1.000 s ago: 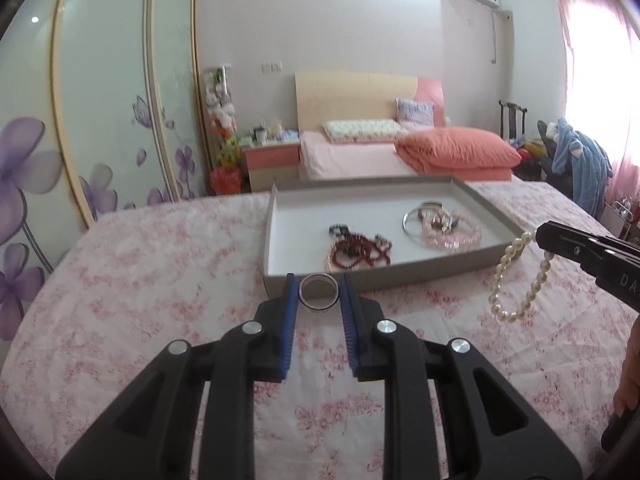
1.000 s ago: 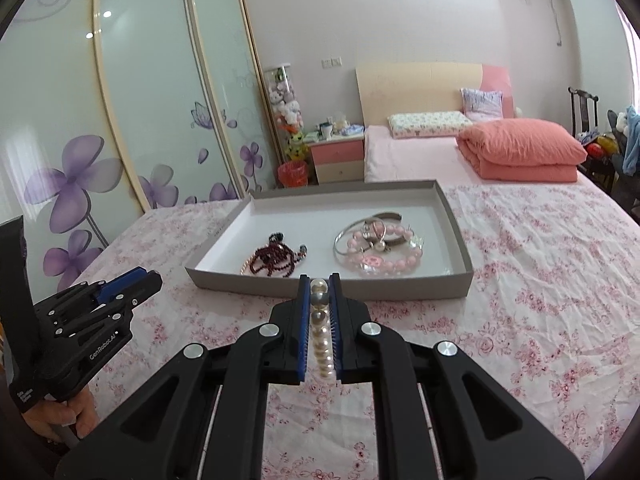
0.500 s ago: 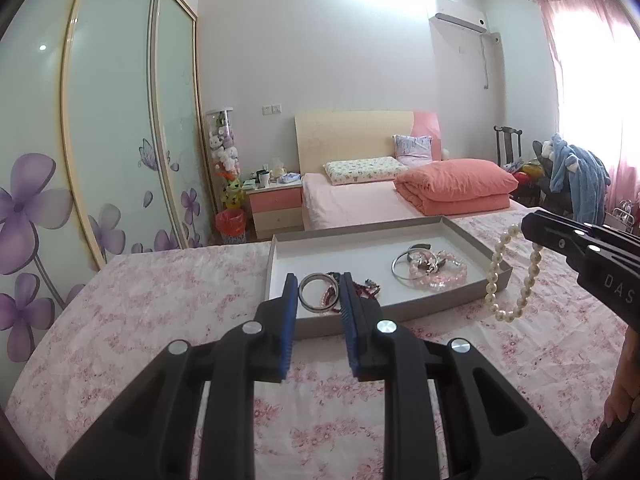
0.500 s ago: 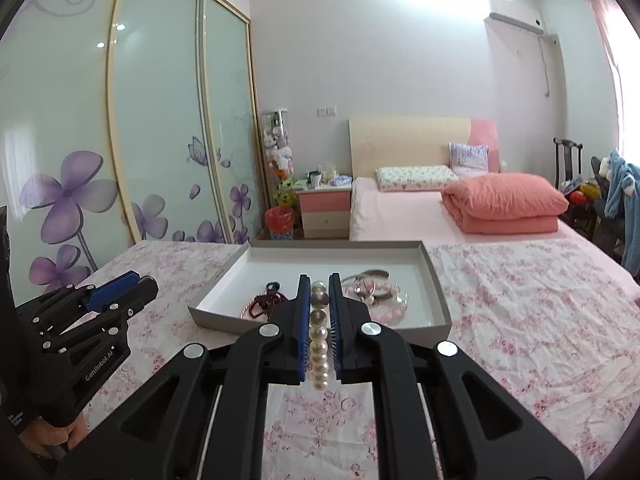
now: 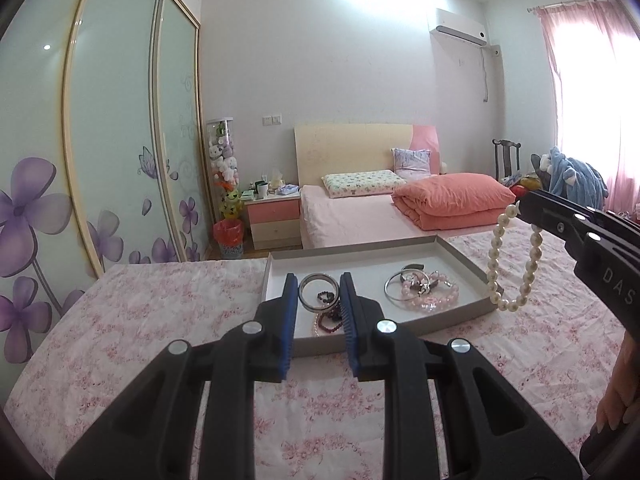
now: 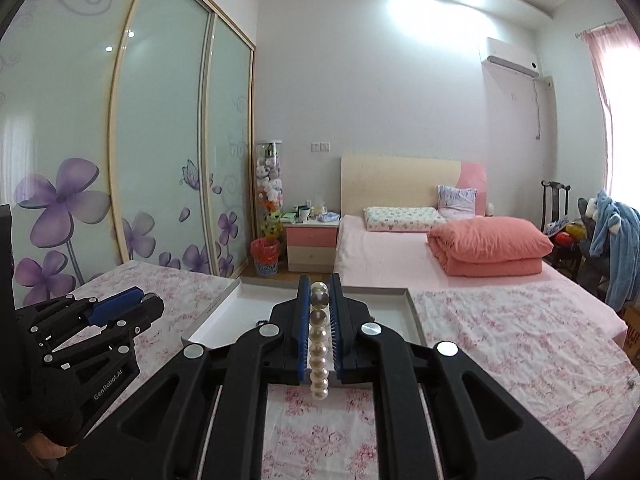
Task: Organize jewelry
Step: 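Carry the ring and pearl bracelet into the gray tray and open both tools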
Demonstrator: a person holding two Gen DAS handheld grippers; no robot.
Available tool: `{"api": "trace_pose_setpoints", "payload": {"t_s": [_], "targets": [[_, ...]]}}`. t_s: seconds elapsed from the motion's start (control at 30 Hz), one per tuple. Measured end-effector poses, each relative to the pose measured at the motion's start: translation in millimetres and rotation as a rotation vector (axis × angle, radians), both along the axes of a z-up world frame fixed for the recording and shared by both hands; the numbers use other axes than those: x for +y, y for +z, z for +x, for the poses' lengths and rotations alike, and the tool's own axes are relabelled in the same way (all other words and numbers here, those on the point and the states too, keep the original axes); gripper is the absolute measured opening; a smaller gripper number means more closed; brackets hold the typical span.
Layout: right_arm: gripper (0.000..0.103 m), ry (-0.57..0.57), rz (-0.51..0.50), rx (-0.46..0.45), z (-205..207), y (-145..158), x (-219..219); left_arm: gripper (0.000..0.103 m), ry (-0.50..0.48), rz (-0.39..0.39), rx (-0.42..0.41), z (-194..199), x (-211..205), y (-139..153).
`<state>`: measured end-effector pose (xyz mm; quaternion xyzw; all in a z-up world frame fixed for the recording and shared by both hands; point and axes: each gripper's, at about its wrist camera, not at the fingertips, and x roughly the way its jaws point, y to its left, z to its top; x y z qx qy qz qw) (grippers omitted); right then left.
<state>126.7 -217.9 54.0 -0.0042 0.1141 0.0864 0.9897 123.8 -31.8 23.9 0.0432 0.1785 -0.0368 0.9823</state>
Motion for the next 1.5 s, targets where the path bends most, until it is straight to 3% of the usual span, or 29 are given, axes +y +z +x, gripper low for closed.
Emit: {"api": "trace_pose_setpoints", "payload": {"t_s": [0.47,0.77,1.2,1.5], "targets": [[0.01,-0.01,0.006,-0.012,5.5,4.0,-0.3,0.022,-0.002,-0.019,-0.002,7.9,0.7,7.9],[0.01,-0.031,0.03,0.005,43.3,1.6,-10.7,0.022,-0.008,-0.041,0.021,40.7,-1.0,6.5],[0.01,0.006,0.119,0.213,139.1,-38.8,-20.8,0.022,-0.052,-0.09,0.168,136.5,-16.3,-26.2],[0.011,0.027,0.183,0.316,167.0,-57.6,-24.5,0.022,-0.057,-0.118,0.244,172.4,-18.6,-46.6]]}}
